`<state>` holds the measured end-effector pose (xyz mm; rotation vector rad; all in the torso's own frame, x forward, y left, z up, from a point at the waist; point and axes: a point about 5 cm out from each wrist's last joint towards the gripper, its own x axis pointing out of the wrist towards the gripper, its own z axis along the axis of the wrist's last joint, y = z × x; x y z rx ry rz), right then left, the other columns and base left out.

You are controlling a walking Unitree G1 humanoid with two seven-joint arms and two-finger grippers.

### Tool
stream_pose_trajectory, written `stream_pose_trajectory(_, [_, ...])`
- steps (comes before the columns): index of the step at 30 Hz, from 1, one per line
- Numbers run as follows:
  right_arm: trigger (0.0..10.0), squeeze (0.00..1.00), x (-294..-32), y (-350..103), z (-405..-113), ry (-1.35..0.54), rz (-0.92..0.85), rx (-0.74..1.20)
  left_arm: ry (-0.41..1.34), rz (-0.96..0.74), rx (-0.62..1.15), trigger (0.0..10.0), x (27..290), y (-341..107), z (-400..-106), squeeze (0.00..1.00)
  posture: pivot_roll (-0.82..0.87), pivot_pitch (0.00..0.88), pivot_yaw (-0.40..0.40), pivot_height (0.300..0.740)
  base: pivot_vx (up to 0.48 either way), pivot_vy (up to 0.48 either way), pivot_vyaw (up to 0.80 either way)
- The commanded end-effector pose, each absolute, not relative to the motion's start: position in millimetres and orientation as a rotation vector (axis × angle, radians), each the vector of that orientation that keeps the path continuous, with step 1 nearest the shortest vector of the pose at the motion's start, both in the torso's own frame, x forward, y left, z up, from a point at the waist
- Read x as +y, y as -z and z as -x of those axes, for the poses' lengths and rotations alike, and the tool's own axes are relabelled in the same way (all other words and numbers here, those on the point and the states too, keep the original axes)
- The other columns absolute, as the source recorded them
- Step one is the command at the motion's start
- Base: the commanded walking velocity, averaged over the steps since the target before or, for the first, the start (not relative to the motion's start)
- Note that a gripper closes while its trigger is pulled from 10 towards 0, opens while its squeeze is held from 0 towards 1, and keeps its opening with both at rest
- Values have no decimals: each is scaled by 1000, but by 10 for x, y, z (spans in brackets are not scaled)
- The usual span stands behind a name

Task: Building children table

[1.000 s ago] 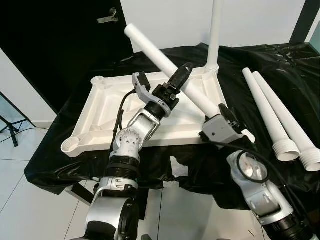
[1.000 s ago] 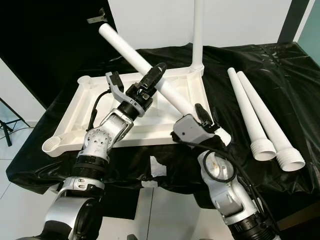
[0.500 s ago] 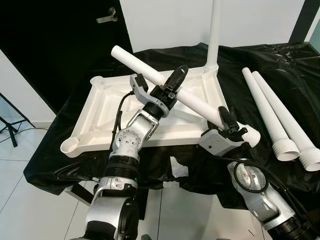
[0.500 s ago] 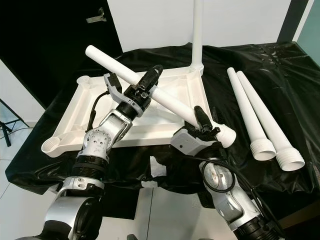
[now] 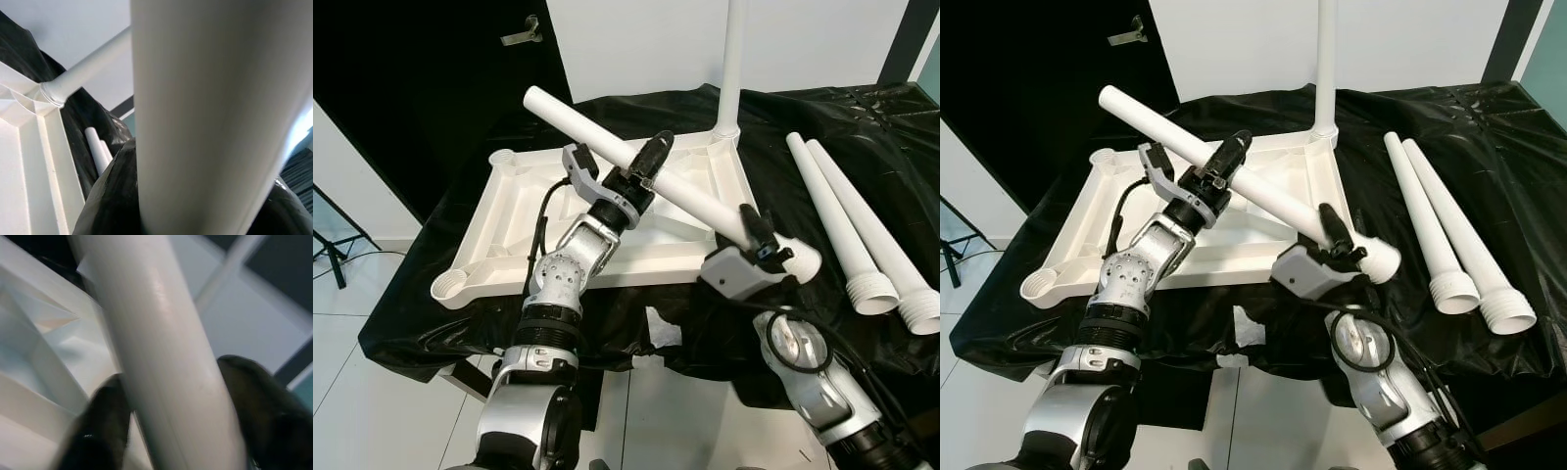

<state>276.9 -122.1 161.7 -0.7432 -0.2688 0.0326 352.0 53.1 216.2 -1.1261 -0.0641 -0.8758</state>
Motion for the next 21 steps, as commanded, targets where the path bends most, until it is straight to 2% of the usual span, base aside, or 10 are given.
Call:
stream_pose_trajectory(1, [10000, 1000, -1193, -1599, -2770, -86, 664, -209, 1164, 1138, -263, 0, 517, -2354, -3403, 0, -215, 0, 125, 740, 0, 0, 0])
stream_pose_trajectory(4, [10000, 949, -1194, -1666, -2779, -101, 503, -142, 1169, 1136, -263, 0, 509, -2349, -3398, 0, -216, 0, 123, 740, 0, 0, 0])
stream_pose_trajectory(5, [10000, 0, -1196, -1676, -2783, -120, 442, -110, 1169, 1136, -262, 0, 506, -2347, -3398, 0, -217, 0, 120, 740, 0, 0, 0])
stream_pose_trajectory(13, [10000, 0, -1317, -1697, -2827, -183, 147, 61, 1169, 1135, -260, 0, 499, -2334, -3395, 0, -222, 0, 117, 740, 0, 0, 0])
stream_pose_trajectory(14, [8667, 0, -1368, -1687, -2835, -193, 97, 98, 1170, 1135, -260, 0, 497, -2332, -3395, 0, -222, 0, 117, 740, 0, 0, 0])
stream_pose_trajectory(15, [8667, 0, -1368, -1687, -2835, -193, 97, 98, 1170, 1135, -260, 0, 497, -2332, -3395, 0, -222, 0, 117, 740, 0, 0, 0])
stream_pose_trajectory(16, [4588, 0, -1442, -1681, -2844, -202, 74, 119, 1171, 1133, -258, 0, 493, -2330, -3396, 0, -223, 0, 116, 740, 0, 0, 0])
stream_pose_trajectory(17, [4588, 0, -1442, -1681, -2844, -202, 74, 119, 1171, 1133, -258, 0, 493, -2330, -3396, 0, -223, 0, 116, 740, 0, 0, 0])
stream_pose_trajectory(18, [0, 0, -1531, -1689, -2858, -189, 57, 131, 1171, 1131, -257, 0, 490, -2328, -3398, 0, -222, 0, 112, 740, 0, 0, 0])
stream_pose_trajectory(21, [0, 0, -1619, -1720, -2858, -201, 39, 147, 1172, 1128, -257, 0, 493, -2329, -3401, 0, -221, 0, 110, 740, 0, 0, 0])
